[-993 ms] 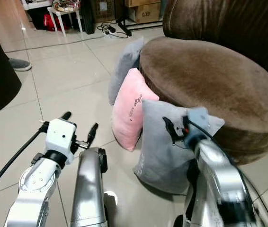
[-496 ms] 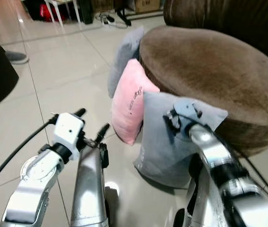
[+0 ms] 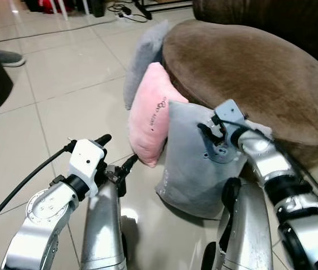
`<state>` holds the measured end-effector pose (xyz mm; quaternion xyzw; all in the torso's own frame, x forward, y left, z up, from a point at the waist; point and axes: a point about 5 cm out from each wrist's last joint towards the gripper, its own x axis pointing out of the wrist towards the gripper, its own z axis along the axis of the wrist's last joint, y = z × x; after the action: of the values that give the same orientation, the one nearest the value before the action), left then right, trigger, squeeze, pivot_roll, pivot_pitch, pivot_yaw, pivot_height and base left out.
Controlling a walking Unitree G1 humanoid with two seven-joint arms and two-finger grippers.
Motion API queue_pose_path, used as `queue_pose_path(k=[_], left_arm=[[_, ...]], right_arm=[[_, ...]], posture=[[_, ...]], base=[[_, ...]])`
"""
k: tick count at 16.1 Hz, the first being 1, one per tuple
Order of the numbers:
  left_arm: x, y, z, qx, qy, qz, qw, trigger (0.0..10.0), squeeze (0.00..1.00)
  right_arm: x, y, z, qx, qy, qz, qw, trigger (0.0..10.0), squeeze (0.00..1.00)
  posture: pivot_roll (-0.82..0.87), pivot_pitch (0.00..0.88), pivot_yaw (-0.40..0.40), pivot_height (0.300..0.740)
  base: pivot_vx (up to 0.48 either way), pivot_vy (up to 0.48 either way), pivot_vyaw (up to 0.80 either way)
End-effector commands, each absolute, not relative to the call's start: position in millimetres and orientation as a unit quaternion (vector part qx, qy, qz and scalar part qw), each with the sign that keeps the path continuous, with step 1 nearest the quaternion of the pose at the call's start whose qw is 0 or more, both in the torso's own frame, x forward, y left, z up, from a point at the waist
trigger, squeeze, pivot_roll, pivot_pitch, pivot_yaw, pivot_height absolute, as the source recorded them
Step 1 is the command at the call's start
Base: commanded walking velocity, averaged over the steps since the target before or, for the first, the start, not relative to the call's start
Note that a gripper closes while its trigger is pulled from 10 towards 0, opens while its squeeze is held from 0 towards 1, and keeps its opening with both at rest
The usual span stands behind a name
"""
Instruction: Move the pillow to the sofa from floor
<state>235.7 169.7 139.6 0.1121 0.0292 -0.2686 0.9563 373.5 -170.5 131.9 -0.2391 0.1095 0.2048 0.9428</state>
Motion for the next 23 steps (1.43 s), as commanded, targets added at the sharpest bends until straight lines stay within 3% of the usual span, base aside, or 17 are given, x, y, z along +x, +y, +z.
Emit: queue_pose_path(k=[1,5,6,9,12,13,14,15,19,20,21,23], left_arm=[[236.3,167.6,141.3,0.114,0.028,-0.281,0.952,10.0,0.0],[243.9,164.6,142.6,0.117,0.025,-0.295,0.948,10.0,0.0],[244.7,164.1,143.3,0.118,0.024,-0.299,0.947,10.0,0.0],[245.5,163.8,143.9,0.119,0.025,-0.308,0.944,10.0,0.0],[245.7,164.1,144.6,0.119,0.026,-0.314,0.941,10.0,0.0],[247.2,164.0,144.6,0.118,0.026,-0.319,0.94,10.0,0.0],[247.5,163.8,144.6,0.118,0.026,-0.322,0.939,10.0,0.0],[247.7,162.9,143.9,0.117,0.027,-0.328,0.937,10.0,0.0],[246.9,158.0,141.9,0.112,0.032,-0.345,0.931,10.0,0.0],[246.3,156.2,140.9,0.11,0.036,-0.354,0.928,10.0,0.0],[244.7,155.4,139.4,0.108,0.044,-0.366,0.923,10.0,0.0],[242.9,156.2,138.5,0.106,0.051,-0.373,0.92,10.0,0.0]], right_arm=[[378.7,-176.3,144.6,-0.249,0.109,0.221,0.937,10.0,1.0],[385.0,-192.9,138.5,-0.312,0.184,0.193,0.912,10.0,1.0],[384.0,-200.1,135.6,-0.347,0.207,0.191,0.895,10.0,0.0],[381.8,-209.6,135.2,-0.355,0.237,0.205,0.881,10.0,0.0],[384.9,-213.5,152.0,-0.326,0.215,0.225,0.893,10.0,0.0],[388.2,-214.1,167.0,-0.308,0.195,0.246,0.898,10.0,0.42],[389.3,-214.5,174.4,-0.3,0.186,0.258,0.899,10.0,0.42],[388.2,-215.8,183.3,-0.313,0.179,0.29,0.887,10.0,1.0],[376.3,-212.5,173.7,-0.367,0.217,0.372,0.825,10.0,1.0],[372.4,-211.0,162.9,-0.375,0.237,0.384,0.809,10.0,0.86],[371.1,-208.0,153.2,-0.383,0.247,0.381,0.804,10.0,0.0],[372.2,-204.9,146.8,-0.394,0.246,0.364,0.807,10.0,0.0]], posture=[[0.02,0.083,-0.011,0.352],[0.02,0.05,-0.006,0.352],[0.03,0.041,-0.008,0.352],[0.03,0.027,-0.011,0.352],[0.03,0.017,-0.008,0.352],[0.03,0.01,-0.006,0.352],[0.03,0.01,-0.006,0.352],[0.02,0.003,-0.005,0.352],[0.01,0.0,-0.003,0.352],[0.01,0.0,-0.003,0.352],[0.02,0.0,-0.003,0.352],[0.02,0.0,0.0,0.352]], base=[[0.0,0.0,0.0],[0.0,0.0,0.0],[0.0,0.0,0.0],[0.0,0.0,0.0],[0.0,0.0,0.0],[0.0,0.0,0.0],[0.0,0.0,0.0],[0.0,0.0,0.0],[0.0,0.0,0.0],[0.0,0.0,0.0],[0.0,0.0,0.0],[0.0,0.0,0.0]])
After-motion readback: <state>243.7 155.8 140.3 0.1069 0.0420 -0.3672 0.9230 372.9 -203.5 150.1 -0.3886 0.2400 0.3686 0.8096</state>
